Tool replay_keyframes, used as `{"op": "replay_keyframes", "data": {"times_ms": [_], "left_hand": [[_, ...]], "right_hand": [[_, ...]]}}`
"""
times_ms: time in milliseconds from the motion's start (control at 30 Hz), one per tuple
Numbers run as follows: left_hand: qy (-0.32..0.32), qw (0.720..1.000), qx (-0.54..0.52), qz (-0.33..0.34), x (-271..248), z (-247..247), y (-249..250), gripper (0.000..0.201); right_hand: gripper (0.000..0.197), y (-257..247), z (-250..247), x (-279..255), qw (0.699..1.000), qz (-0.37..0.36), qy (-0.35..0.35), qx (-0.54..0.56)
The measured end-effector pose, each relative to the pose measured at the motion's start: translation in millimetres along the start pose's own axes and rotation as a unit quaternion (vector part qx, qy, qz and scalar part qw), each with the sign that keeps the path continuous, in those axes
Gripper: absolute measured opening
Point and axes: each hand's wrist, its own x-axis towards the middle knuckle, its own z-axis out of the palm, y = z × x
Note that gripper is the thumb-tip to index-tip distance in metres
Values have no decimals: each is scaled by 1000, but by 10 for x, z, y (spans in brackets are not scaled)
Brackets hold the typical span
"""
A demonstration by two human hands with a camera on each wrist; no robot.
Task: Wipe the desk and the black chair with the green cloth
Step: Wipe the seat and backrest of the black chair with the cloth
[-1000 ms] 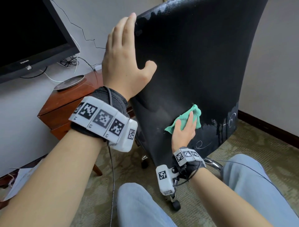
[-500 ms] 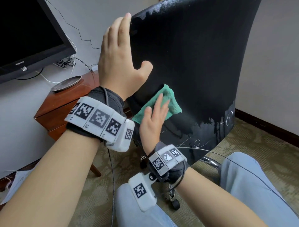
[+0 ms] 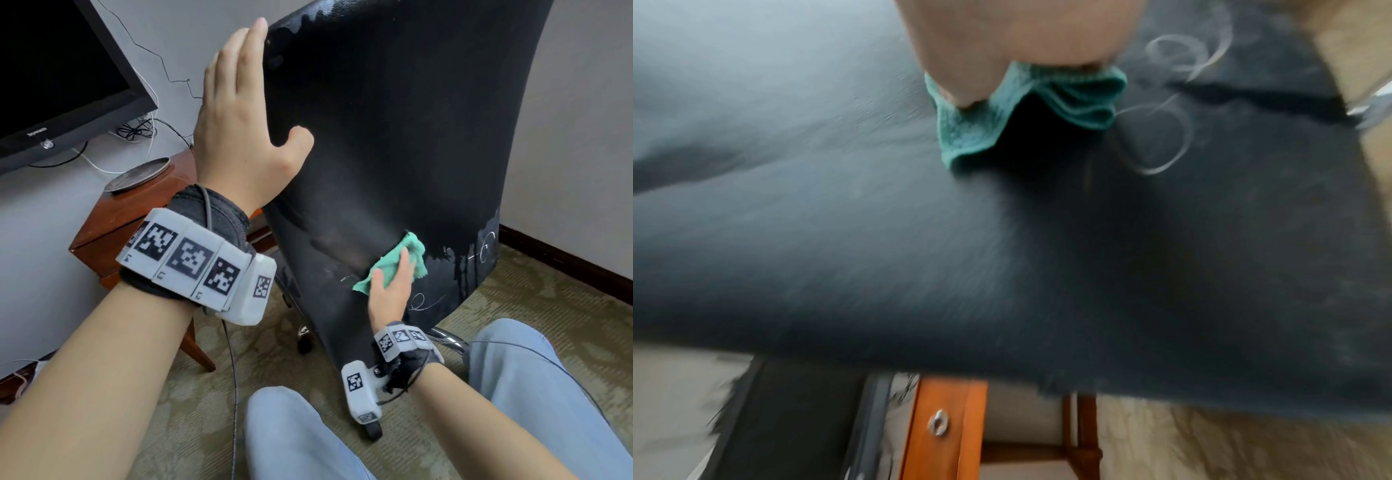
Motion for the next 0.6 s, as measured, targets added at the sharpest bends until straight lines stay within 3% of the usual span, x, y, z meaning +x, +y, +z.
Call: {"op": "replay_keyframes", "data": {"times_ms": [133, 300, 367, 600], "left_hand": [[16, 1000, 8, -1, 8, 48, 35, 82], [19, 1000, 13, -3, 15, 65, 39, 83], [13, 1000, 11, -4, 8, 54, 27, 84], [35, 999, -4, -3, -7, 57, 36, 79]], "right_hand": [[63, 206, -101, 125, 991, 130, 8, 24], [54, -119, 39, 136, 977, 208, 16, 29], [52, -269, 87, 55, 980, 196, -11, 27], [57, -953, 196, -288, 988, 51, -102, 107]]}}
